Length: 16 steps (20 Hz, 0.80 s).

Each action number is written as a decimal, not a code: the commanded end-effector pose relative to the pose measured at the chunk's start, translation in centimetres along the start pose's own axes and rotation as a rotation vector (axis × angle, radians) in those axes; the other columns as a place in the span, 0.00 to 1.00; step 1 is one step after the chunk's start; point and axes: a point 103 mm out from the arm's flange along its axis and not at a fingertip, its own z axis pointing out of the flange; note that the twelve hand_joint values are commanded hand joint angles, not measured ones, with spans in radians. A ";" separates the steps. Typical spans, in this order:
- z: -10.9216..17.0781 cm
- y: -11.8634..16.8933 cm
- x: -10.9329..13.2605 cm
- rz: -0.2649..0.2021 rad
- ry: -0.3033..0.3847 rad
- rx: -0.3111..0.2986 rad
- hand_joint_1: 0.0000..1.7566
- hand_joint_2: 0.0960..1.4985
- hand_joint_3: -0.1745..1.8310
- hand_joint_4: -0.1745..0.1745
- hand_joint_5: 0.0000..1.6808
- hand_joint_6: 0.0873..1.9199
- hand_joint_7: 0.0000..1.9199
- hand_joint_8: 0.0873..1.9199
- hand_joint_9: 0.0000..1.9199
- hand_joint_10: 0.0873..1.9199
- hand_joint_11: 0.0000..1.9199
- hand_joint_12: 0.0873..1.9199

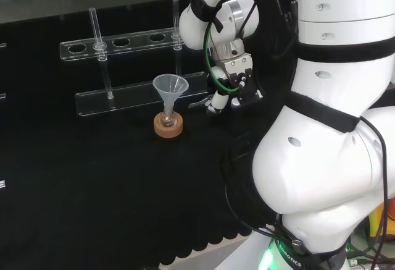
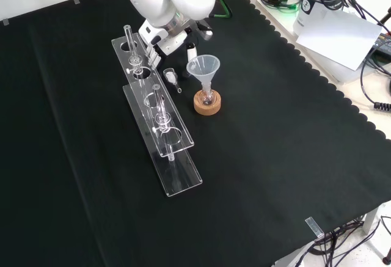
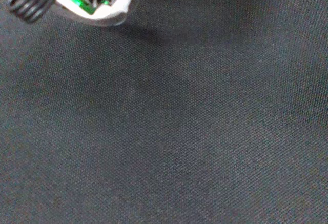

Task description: Pick up the weighing funnel.

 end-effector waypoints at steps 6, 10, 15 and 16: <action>0.2 0.4 -0.1 0.001 -0.006 0.010 0.54 0.33 0.40 0.45 0.30 0.33 0.24 0.33 0.38 0.25 0.30 0.66; 0.3 0.6 0.0 0.001 -0.006 0.004 0.54 0.33 0.41 0.46 0.31 0.34 0.24 0.33 0.38 0.25 0.30 0.66; 0.3 0.7 0.1 0.003 -0.006 0.006 0.54 0.33 0.41 0.47 0.32 0.34 0.24 0.33 0.38 0.25 0.30 0.66; 0.3 0.7 0.1 0.003 -0.006 0.006 0.54 0.33 0.41 0.47 0.32 0.34 0.24 0.33 0.38 0.25 0.30 0.66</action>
